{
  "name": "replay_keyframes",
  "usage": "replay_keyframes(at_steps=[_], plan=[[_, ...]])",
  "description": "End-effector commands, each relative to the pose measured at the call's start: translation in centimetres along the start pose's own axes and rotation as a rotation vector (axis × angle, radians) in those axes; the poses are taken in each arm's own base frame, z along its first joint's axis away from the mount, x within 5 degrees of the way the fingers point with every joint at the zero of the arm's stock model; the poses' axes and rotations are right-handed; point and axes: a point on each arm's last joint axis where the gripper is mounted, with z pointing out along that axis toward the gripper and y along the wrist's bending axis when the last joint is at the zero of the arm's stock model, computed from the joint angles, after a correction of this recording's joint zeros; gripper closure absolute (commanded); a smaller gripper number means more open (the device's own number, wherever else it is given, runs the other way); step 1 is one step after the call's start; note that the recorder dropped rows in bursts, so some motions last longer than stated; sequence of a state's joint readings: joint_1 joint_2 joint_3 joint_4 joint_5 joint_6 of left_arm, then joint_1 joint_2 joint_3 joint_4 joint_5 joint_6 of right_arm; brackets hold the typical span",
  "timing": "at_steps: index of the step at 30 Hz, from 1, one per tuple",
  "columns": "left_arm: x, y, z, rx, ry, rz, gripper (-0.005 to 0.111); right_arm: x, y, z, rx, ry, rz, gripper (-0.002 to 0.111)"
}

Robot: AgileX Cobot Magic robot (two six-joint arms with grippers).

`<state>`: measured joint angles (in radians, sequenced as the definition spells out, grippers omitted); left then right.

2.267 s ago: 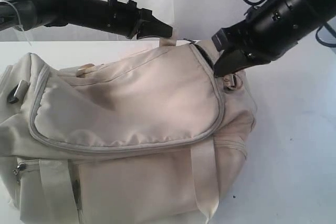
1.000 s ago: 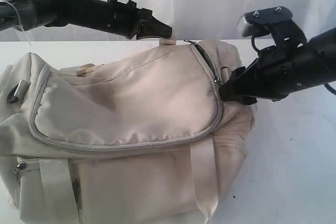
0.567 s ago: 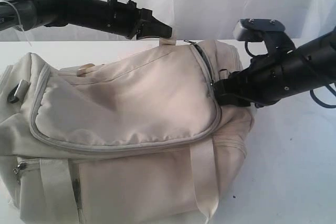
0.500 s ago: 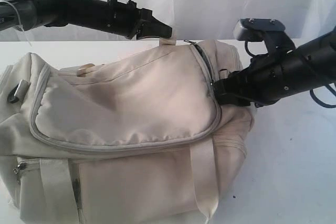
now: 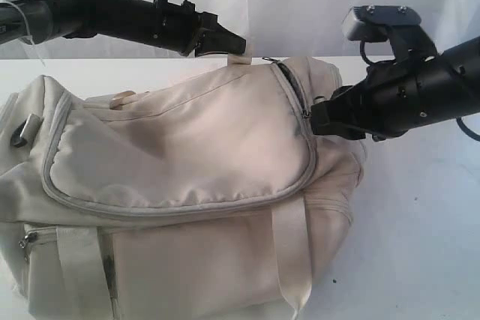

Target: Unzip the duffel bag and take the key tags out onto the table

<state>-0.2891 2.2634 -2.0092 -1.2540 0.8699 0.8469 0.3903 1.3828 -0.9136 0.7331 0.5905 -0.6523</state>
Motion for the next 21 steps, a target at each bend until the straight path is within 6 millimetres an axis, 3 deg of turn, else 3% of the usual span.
replay_keyframes(at_steps=[1,11,21], plan=[[-0.3,-0.6,-0.1,0.024,-0.001,0.004,0.107,0.8,0.8,-2.4,0.01,0.053,-0.027,0.108],[-0.4,-0.5,-0.1,0.016,-0.006,0.004,0.107,2.4,2.0,-4.8,-0.025,0.191,-0.031,0.108],[-0.4,-0.4,-0.1,0.008,-0.012,0.004,0.107,4.8,2.2,-4.1,-0.074,0.269,0.04,0.108]])
